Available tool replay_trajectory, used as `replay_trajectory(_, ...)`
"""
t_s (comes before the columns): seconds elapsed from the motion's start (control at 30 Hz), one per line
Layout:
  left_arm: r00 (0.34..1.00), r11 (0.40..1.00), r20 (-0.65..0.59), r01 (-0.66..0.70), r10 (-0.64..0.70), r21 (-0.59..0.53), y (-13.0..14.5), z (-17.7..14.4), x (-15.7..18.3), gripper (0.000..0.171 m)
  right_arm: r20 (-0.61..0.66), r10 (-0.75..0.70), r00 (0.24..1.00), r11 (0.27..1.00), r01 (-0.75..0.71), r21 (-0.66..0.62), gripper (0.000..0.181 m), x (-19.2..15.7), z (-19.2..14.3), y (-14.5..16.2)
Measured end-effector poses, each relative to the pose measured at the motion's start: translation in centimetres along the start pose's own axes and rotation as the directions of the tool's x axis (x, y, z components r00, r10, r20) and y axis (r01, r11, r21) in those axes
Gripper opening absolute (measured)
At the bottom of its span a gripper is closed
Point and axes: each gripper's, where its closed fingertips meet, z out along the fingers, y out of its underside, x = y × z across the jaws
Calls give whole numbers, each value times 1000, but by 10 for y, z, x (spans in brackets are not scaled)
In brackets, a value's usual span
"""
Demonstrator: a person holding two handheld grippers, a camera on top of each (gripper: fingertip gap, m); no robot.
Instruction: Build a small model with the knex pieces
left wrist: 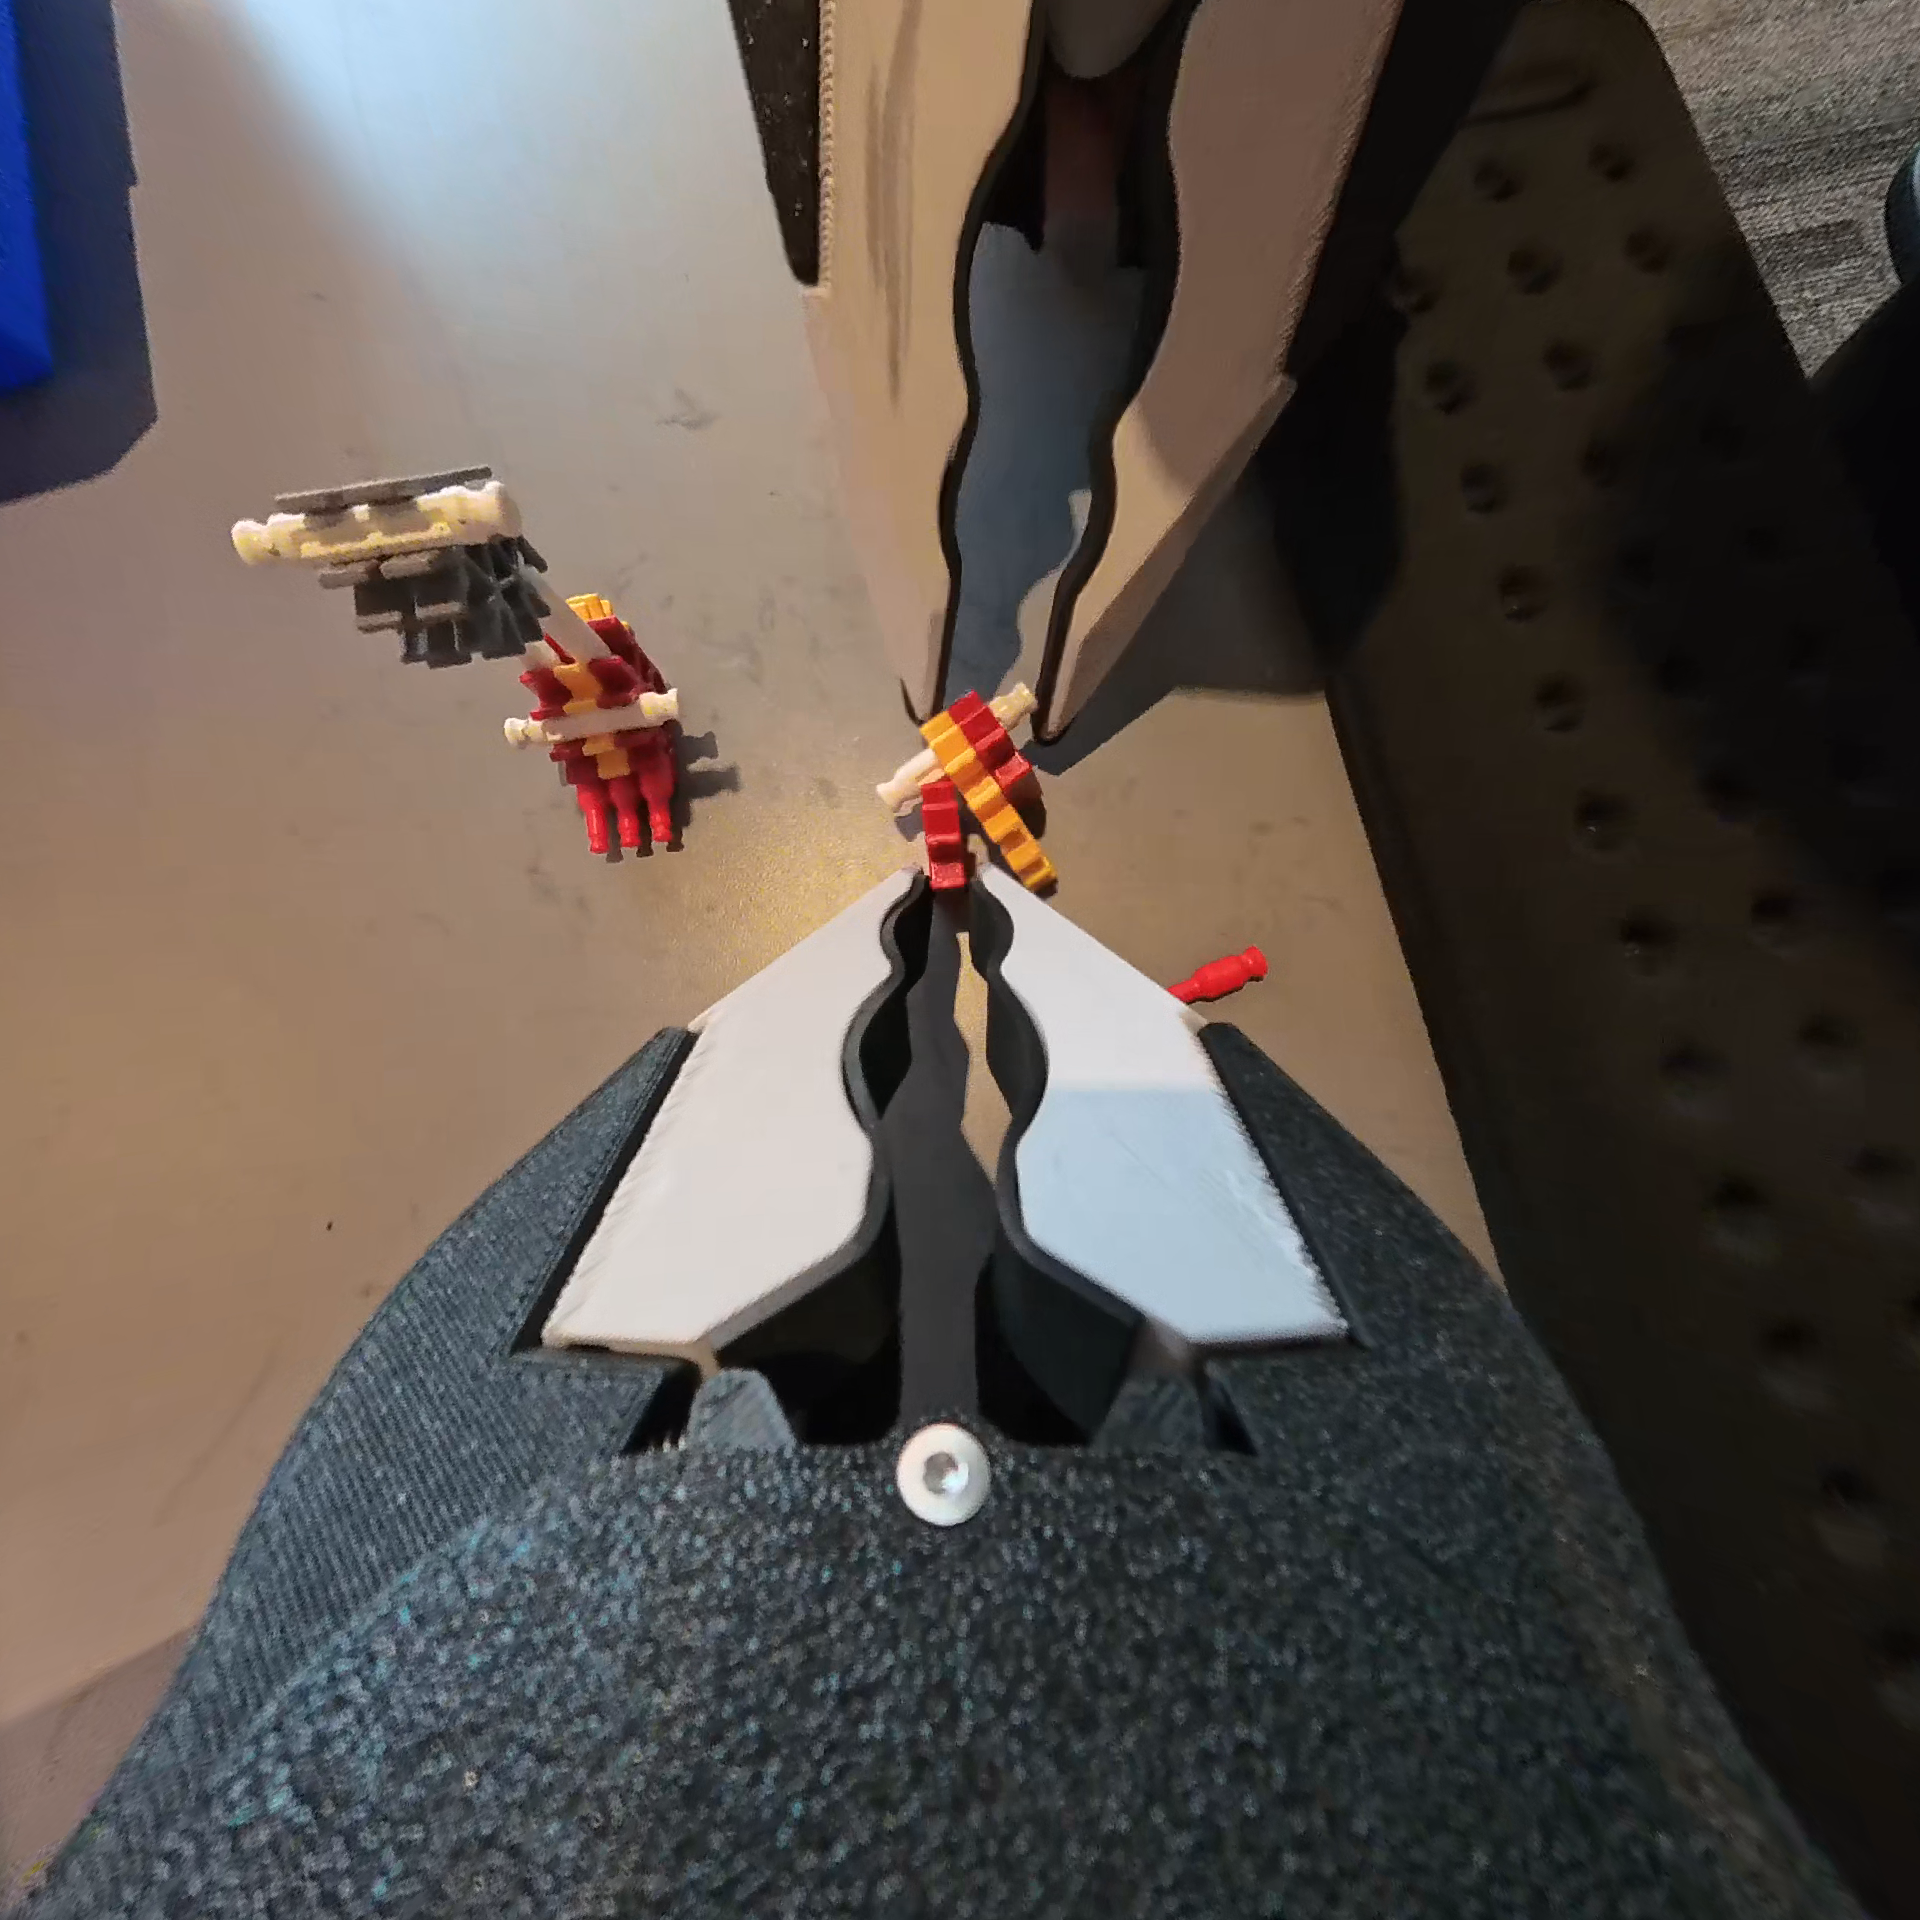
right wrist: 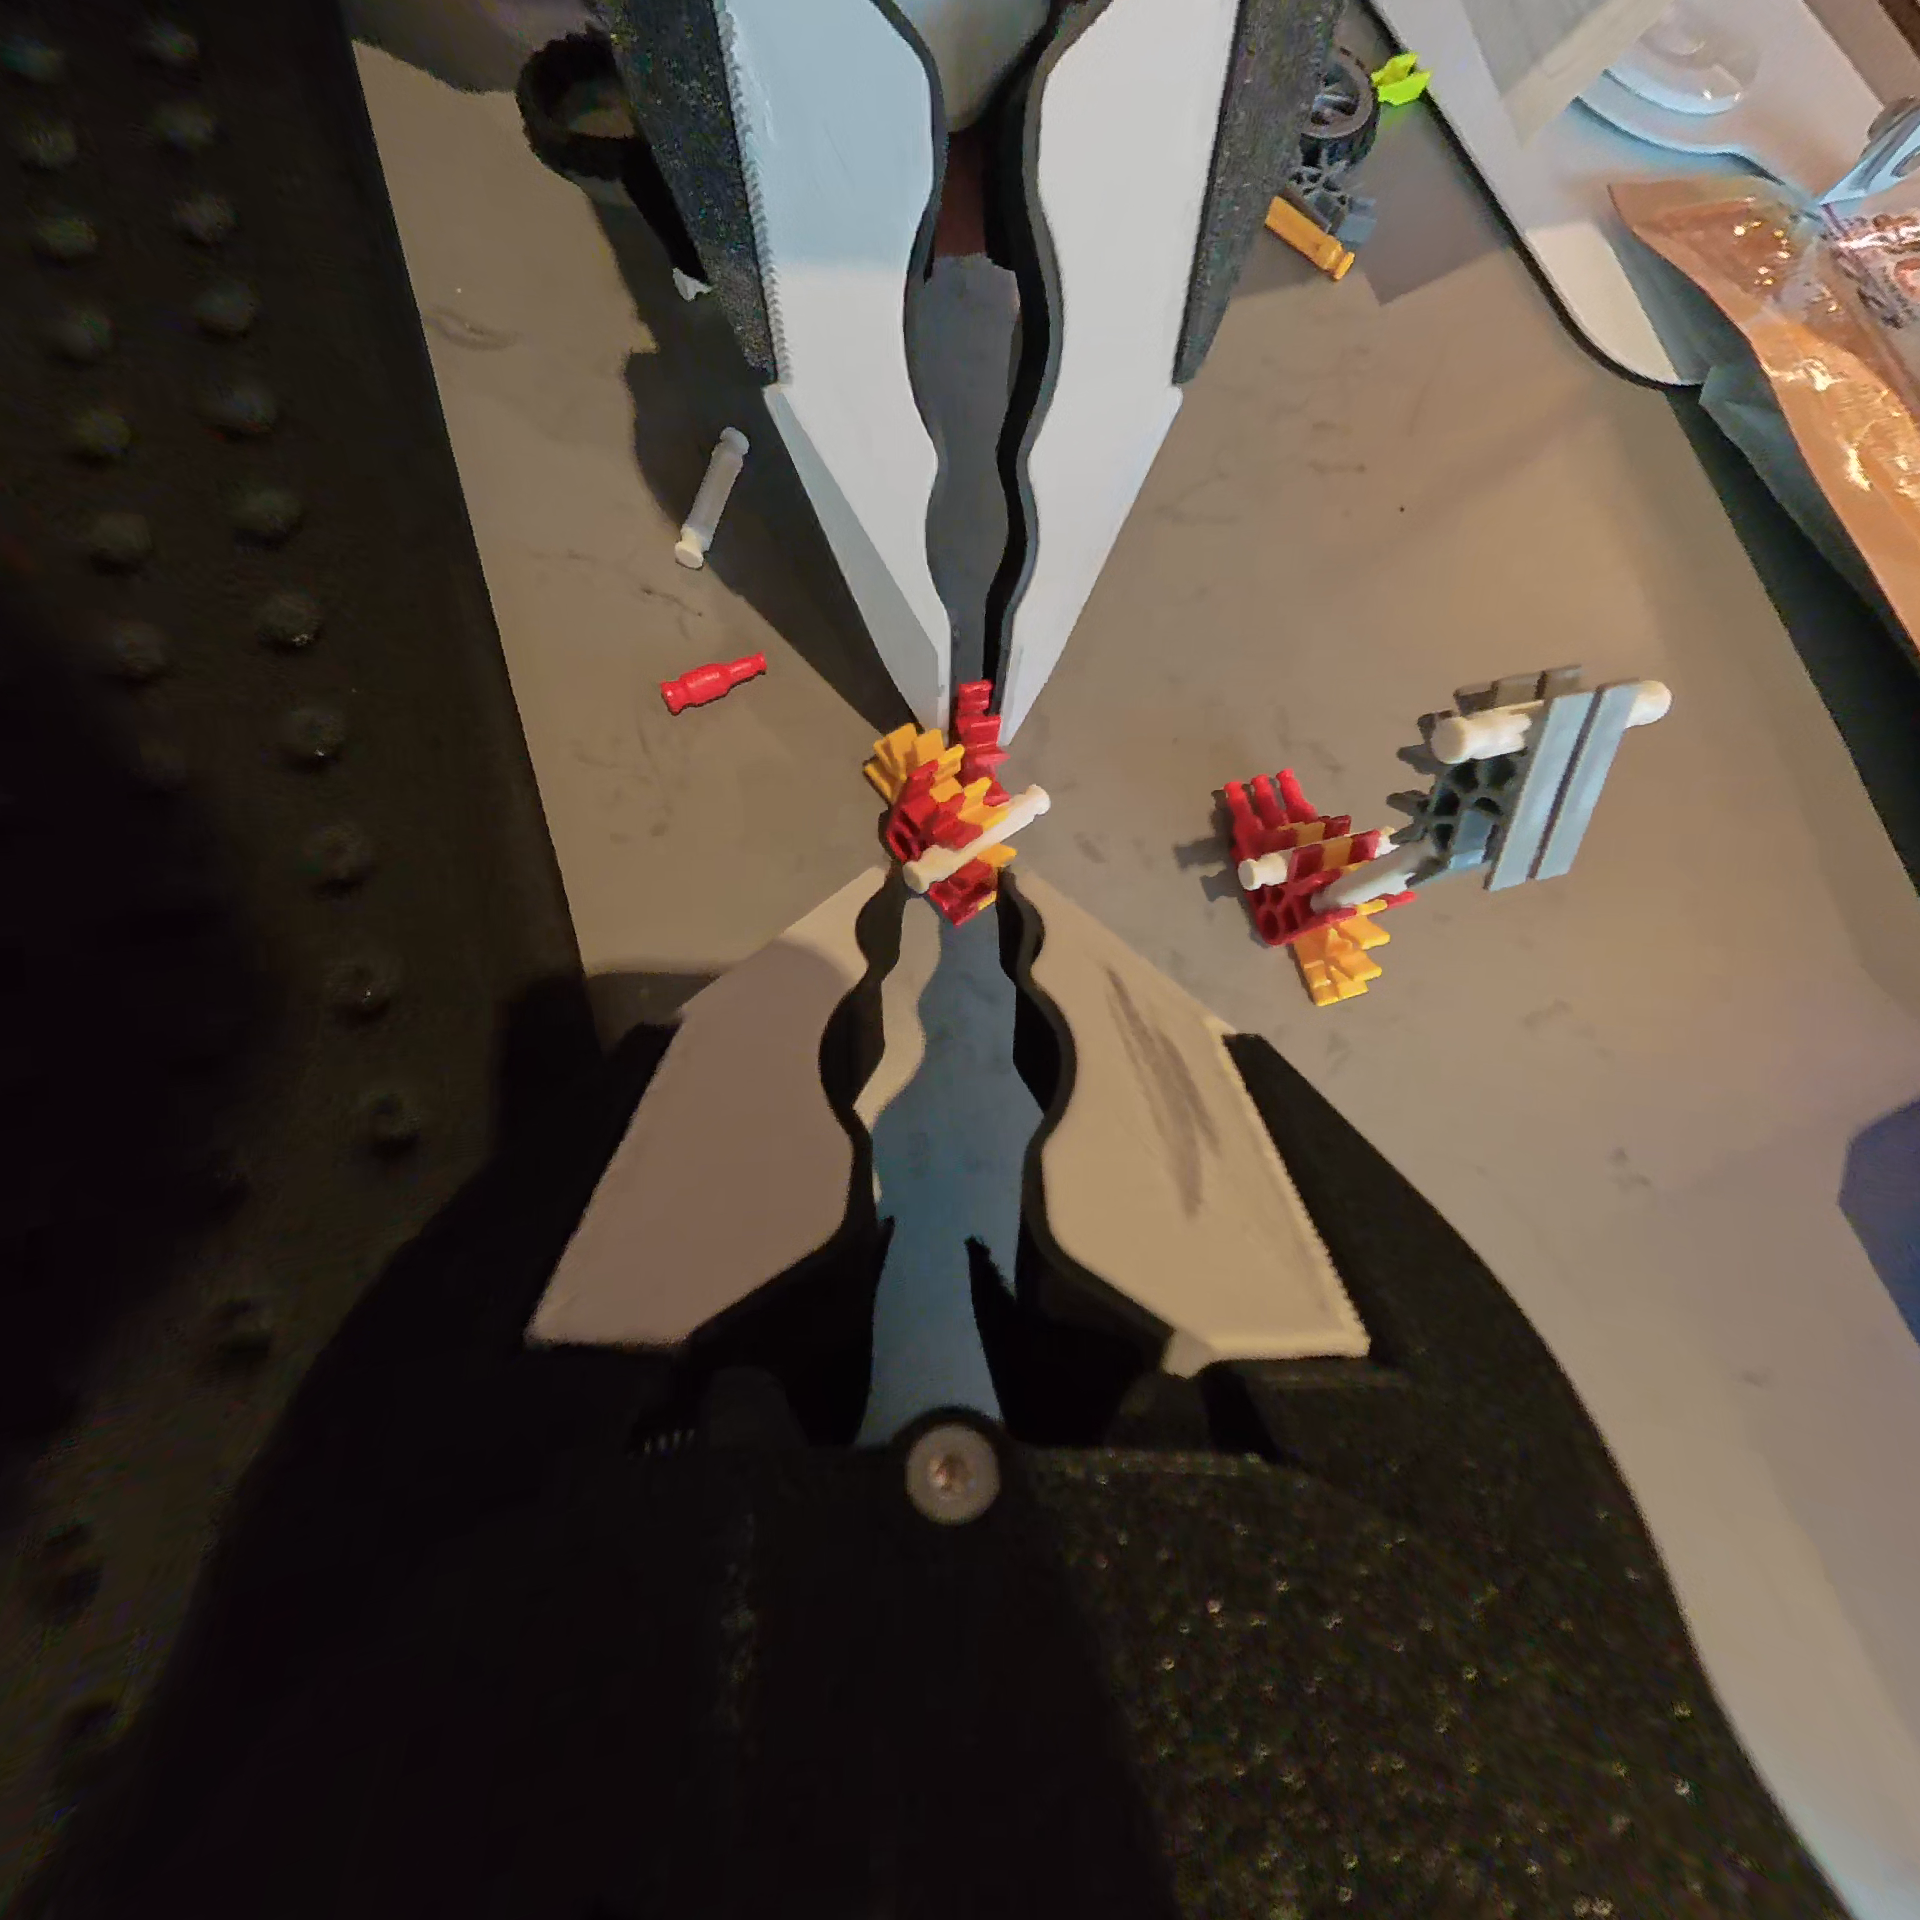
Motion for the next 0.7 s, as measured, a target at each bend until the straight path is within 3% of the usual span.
replay_trajectory(0.7, 1000, 1000, 8, -5, 5, -12, -3, 4, 1, 6, -81, 37, 996, 999, -34, 38, 11, 4, -14, 1)
